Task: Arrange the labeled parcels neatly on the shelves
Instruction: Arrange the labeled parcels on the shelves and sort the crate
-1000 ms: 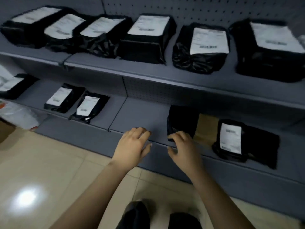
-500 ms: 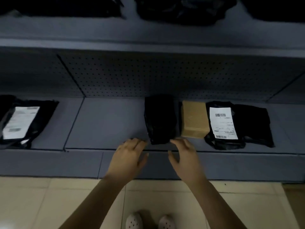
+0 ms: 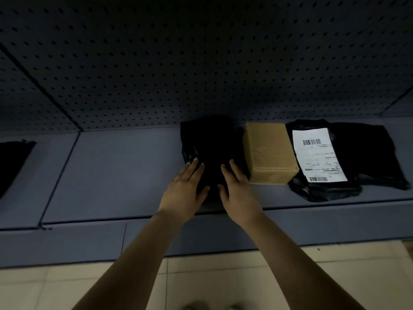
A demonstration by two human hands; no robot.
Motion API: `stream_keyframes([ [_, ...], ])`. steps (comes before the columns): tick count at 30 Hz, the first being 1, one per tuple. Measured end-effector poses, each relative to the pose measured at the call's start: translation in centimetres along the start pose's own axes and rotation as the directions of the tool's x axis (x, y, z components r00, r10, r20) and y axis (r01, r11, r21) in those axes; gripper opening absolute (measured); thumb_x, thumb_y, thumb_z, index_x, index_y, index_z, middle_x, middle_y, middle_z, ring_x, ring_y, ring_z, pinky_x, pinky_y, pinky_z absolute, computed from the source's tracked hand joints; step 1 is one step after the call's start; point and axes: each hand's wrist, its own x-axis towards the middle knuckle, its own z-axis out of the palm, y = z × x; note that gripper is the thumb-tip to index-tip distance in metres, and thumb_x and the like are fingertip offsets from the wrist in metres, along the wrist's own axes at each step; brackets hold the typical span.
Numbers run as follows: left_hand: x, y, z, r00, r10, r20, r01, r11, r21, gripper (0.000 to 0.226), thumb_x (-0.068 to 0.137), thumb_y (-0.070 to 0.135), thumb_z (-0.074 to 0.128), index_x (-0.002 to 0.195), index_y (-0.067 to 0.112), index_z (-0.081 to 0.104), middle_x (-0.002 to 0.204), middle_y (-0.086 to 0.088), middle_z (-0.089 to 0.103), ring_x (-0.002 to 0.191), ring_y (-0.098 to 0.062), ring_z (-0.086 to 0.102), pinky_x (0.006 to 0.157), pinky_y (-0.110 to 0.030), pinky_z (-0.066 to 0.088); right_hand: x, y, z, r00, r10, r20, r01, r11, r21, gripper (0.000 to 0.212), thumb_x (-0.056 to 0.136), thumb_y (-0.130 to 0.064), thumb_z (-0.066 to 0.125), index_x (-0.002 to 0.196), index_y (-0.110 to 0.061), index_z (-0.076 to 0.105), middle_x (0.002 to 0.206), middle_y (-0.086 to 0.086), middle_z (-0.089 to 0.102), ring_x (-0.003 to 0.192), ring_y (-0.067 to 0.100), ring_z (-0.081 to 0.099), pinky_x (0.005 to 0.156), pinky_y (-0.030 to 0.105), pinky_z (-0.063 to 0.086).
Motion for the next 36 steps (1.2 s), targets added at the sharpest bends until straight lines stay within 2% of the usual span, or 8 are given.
stream_keyframes([
  [5, -1.9, -1.0, 0.5, 1.0, 0.012, 0.01, -0.011, 0.991, -0.131, 0.066, 0.1, 0.041, 0.044, 0.155, 0.027, 0.011, 0.162, 0.012, -0.002, 0.148, -0.008, 0.004, 0.118, -0.03, 0.023, -1.5, 0.2, 0.0, 0.997, -0.062, 0.037, 0.06, 0.997, 0.044, 0.051, 0.102, -0.023, 0.046, 0.151, -0.015, 0.032, 0.163, 0.003, 0.009, 0.147, 0.022, 0.023, 0.114, 0.028, 0.028],
  [10, -4.9, -1.7, 0.3, 0.999, -0.027, -0.017, 0.024, 0.989, -0.148, 0.064, 0.1, 0.04, 0.044, 0.154, 0.028, 0.012, 0.157, 0.019, -0.003, 0.147, -0.008, 0.014, 0.112, -0.027, 0.031, -2.7, -0.3, -0.3, 0.999, -0.019, -0.027, 0.023, 0.986, 0.165, 0.06, 0.095, -0.025, 0.061, 0.148, -0.019, 0.036, 0.148, 0.007, 0.038, 0.131, 0.022, 0.045, 0.105, 0.031, 0.043],
  [17, -5.7, -1.4, 0.3, 0.995, -0.07, -0.071, 0.05, 0.968, -0.247, 0.064, 0.1, 0.034, 0.048, 0.154, 0.028, 0.014, 0.158, 0.016, 0.008, 0.144, -0.009, 0.026, 0.108, -0.027, 0.037, -0.3, -0.7, 0.6, 0.996, 0.069, 0.058, -0.075, 0.992, 0.102, 0.072, 0.096, -0.032, 0.058, 0.154, -0.013, 0.02, 0.156, 0.008, 0.027, 0.14, 0.025, 0.025, 0.113, 0.029, 0.023],
  [22, -6.0, -2.9, 0.2, 0.986, -0.143, -0.087, 0.102, 0.925, -0.366, 0.066, 0.097, 0.033, 0.055, 0.153, 0.028, 0.02, 0.156, 0.001, 0.033, 0.141, -0.02, 0.035, 0.11, -0.042, 0.037, -0.2, -2.0, 0.2, 0.999, -0.032, -0.01, 0.033, 0.95, 0.311, 0.067, 0.096, -0.021, 0.059, 0.153, -0.019, 0.024, 0.159, -0.003, 0.025, 0.146, 0.011, 0.023, 0.109, 0.005, 0.015],
  [27, -6.6, -4.4, -2.0, 0.958, -0.203, -0.202, 0.118, 0.922, -0.369, 0.053, 0.103, 0.024, 0.036, 0.153, 0.034, 0.019, 0.136, 0.0, 0.057, 0.097, -0.02, 0.063, 0.07, -0.02, 0.049, 0.4, -4.8, -0.1, 0.959, -0.236, -0.158, 0.276, 0.908, 0.315, 0.05, 0.092, -0.013, 0.065, 0.14, -0.014, 0.05, 0.151, -0.006, 0.039, 0.138, 0.005, 0.035, 0.111, 0.009, 0.027],
  [29, -6.9, -4.3, -3.3, 0.951, -0.168, -0.261, 0.048, 0.91, -0.411, 0.051, 0.104, 0.023, 0.035, 0.151, 0.037, 0.021, 0.144, 0.002, 0.049, 0.112, -0.016, 0.059, 0.082, -0.01, 0.046, 0.7, -6.1, 0.1, 0.94, -0.289, -0.183, 0.336, 0.88, 0.336, 0.045, 0.09, -0.009, 0.067, 0.133, -0.013, 0.057, 0.148, -0.004, 0.043, 0.136, 0.005, 0.038, 0.109, 0.01, 0.03],
  [31, -7.1, -4.2, -4.1, 0.956, -0.109, -0.274, -0.032, 0.885, -0.465, 0.05, 0.104, 0.024, 0.035, 0.148, 0.043, 0.022, 0.156, 0.007, 0.03, 0.14, -0.003, 0.032, 0.104, -0.004, 0.027, 0.9, -7.6, 0.5, 0.935, -0.298, -0.19, 0.351, 0.847, 0.398, 0.049, 0.087, -0.006, 0.069, 0.134, -0.013, 0.055, 0.147, -0.001, 0.043, 0.134, 0.008, 0.042, 0.108, 0.014, 0.035],
  [36, -8.0, -5.6, -5.2, 0.953, -0.192, -0.233, 0.041, 0.846, -0.531, 0.045, 0.101, 0.038, 0.034, 0.139, 0.057, 0.021, 0.157, 0.01, 0.025, 0.142, 0.0, 0.022, 0.101, 0.003, 0.017, 1.3, -10.9, 1.5, 0.966, -0.252, -0.058, 0.234, 0.755, 0.613, 0.056, 0.085, -0.003, 0.071, 0.135, -0.015, 0.05, 0.129, -0.01, 0.057, 0.119, -0.008, 0.053, 0.097, 0.011, 0.042],
])
